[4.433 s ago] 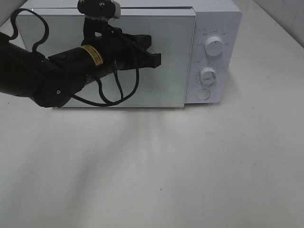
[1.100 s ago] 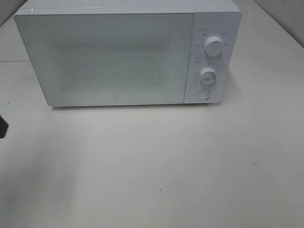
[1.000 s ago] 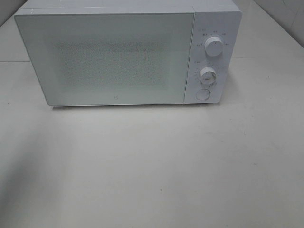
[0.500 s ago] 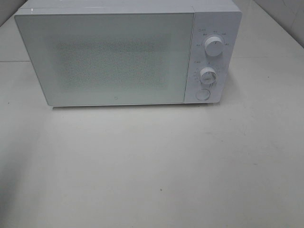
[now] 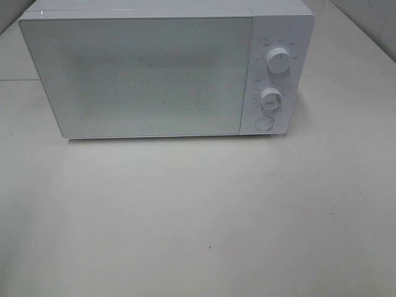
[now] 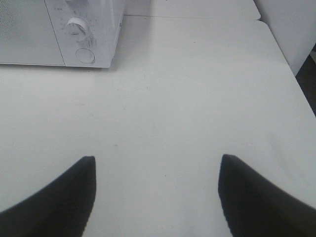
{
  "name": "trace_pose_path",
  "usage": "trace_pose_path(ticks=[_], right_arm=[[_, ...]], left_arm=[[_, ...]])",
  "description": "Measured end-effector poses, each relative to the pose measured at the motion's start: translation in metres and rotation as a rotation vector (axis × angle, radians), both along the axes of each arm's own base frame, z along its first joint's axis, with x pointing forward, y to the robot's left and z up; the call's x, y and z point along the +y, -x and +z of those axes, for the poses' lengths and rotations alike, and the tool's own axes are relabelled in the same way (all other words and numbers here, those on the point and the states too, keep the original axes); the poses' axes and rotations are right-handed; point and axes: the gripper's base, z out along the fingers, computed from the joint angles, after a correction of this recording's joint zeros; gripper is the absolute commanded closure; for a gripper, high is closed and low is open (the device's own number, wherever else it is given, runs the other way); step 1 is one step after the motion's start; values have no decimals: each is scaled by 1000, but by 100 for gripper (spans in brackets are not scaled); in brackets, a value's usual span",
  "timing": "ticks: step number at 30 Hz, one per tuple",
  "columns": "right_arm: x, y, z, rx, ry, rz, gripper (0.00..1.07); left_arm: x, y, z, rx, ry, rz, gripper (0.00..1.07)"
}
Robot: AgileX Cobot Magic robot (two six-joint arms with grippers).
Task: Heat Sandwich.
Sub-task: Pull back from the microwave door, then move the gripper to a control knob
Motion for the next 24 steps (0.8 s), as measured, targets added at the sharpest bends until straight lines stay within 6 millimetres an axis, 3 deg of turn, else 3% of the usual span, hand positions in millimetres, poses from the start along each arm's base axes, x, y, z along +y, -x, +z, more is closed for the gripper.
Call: trace_pose_path(ticks=[7, 24], right_arm=[[0, 0, 0, 0, 0, 0, 39], [0, 0, 0, 0, 0, 0, 39]], left_arm=[[1, 20, -16, -94, 4, 0, 5], [3, 50, -14, -295, 11, -2, 5]])
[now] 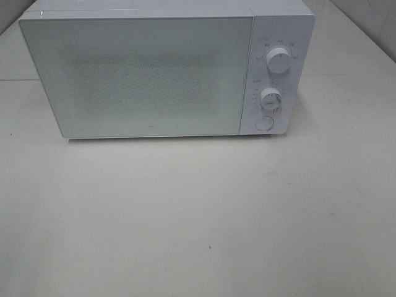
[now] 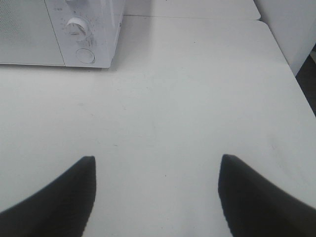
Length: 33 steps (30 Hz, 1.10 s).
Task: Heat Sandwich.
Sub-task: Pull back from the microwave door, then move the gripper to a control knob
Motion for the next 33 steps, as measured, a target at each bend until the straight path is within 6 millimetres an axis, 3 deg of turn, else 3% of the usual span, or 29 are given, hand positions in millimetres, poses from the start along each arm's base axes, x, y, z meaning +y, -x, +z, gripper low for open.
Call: trace_pose_path(ticks=[4, 33], right_arm=[[0, 0, 0, 0, 0, 0, 39], [0, 0, 0, 0, 0, 0, 39]], left_arm=[[0, 9, 0, -58, 5, -2, 5], [0, 9, 0, -58, 5, -2, 6]])
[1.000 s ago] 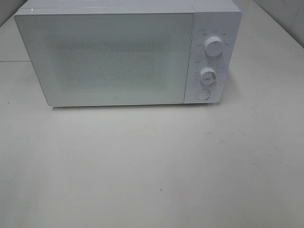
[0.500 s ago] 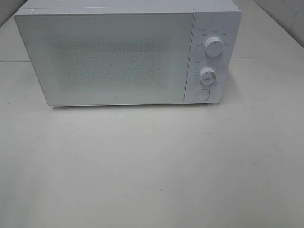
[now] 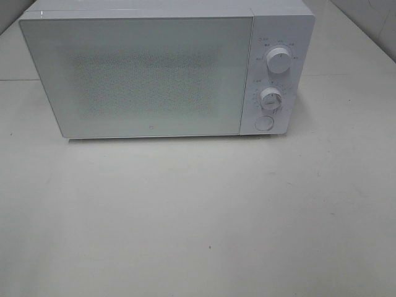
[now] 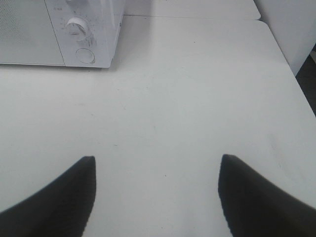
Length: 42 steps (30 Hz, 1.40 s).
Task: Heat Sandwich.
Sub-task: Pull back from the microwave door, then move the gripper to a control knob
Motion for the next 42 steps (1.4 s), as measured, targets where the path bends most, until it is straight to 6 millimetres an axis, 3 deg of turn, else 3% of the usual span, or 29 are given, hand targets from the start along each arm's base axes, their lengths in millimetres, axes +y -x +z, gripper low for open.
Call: trace_pose_path(ticks=[29, 32, 42], right_arm=[[0, 0, 0, -2, 0, 0, 39], [0, 1, 7, -33, -3, 2, 39], [2, -28, 20, -42, -3, 10, 39]], left_arm=[[0, 0, 0, 0, 0, 0, 6], [0, 0, 0, 0, 0, 0, 6], [0, 0, 0, 0, -1, 0, 6]])
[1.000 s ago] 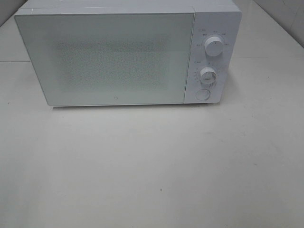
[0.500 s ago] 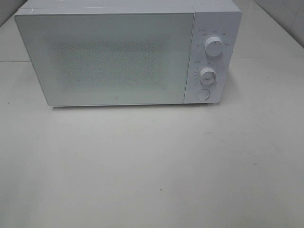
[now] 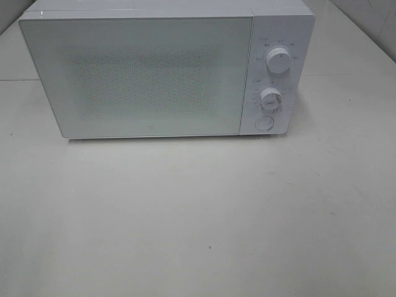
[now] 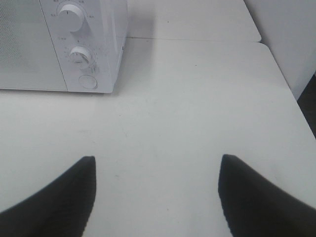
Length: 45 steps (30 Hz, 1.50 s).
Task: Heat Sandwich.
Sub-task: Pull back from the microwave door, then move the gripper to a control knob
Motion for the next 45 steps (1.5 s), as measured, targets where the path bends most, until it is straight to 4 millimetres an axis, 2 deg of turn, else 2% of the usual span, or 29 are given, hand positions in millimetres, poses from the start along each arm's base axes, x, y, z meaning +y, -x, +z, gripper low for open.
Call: trace_pose_path(ticks=[5, 11, 14, 15, 23, 25, 33, 37, 40, 45], right_arm=[[1, -22, 6, -18, 1, 6, 39], [3, -39, 9, -26, 2, 10, 39], [4, -55, 11, -30, 0, 14, 39], [4, -64, 10, -21, 0, 16, 39], [6, -92, 5, 6, 2, 21, 39], [7, -104, 2, 16, 2, 23, 39], [9, -129, -6, 34, 2, 28, 39], [10, -141, -13, 51, 3, 31, 37], [10, -152, -18, 61, 3, 33, 27], [11, -162, -21, 38, 1, 36, 23]], left_arm=[[0, 0, 0, 0, 0, 0, 6], [0, 0, 0, 0, 0, 0, 6], [0, 0, 0, 0, 0, 0, 6], [0, 0, 0, 0, 0, 0, 6], [0, 0, 0, 0, 0, 0, 6], [0, 0, 0, 0, 0, 0, 6], [0, 0, 0, 0, 0, 0, 6], [0, 0, 0, 0, 0, 0, 6], [0, 0, 0, 0, 0, 0, 6], [0, 0, 0, 0, 0, 0, 6]])
